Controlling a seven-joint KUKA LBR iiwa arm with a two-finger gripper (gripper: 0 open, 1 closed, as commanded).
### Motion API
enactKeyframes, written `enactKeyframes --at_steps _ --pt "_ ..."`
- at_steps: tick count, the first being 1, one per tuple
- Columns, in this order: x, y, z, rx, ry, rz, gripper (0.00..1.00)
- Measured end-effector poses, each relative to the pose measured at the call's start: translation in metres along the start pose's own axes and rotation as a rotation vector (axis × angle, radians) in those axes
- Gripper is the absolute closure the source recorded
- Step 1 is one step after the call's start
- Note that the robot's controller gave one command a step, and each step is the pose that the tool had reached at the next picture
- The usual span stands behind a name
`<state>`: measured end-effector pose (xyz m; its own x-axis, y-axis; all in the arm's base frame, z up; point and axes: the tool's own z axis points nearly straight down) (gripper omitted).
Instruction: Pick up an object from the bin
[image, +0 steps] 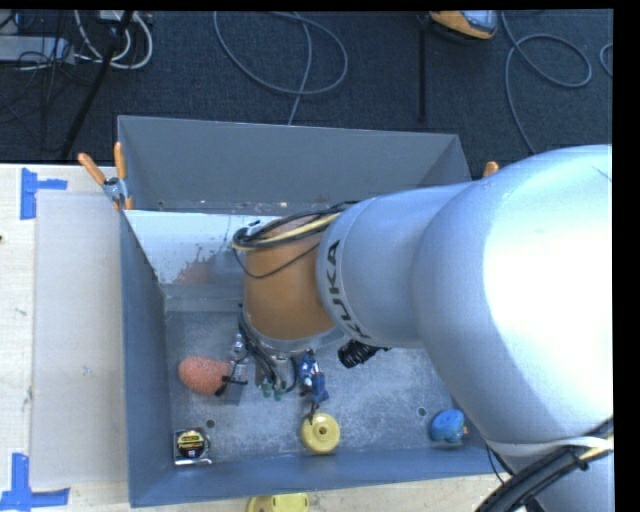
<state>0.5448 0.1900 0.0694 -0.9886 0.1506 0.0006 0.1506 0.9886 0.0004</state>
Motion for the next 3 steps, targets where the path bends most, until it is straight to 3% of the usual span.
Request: enactKeyframes --at_steps 1,2,3 --pt "-0.018 0.012 -0.007 0.001 0.001 0.002 1.00" --pt "-0.017 0.017 -0.015 0.001 0.001 0.008 1.00" --pt "-0.015 0.014 -0.057 0.004 0.007 0.013 1.00"
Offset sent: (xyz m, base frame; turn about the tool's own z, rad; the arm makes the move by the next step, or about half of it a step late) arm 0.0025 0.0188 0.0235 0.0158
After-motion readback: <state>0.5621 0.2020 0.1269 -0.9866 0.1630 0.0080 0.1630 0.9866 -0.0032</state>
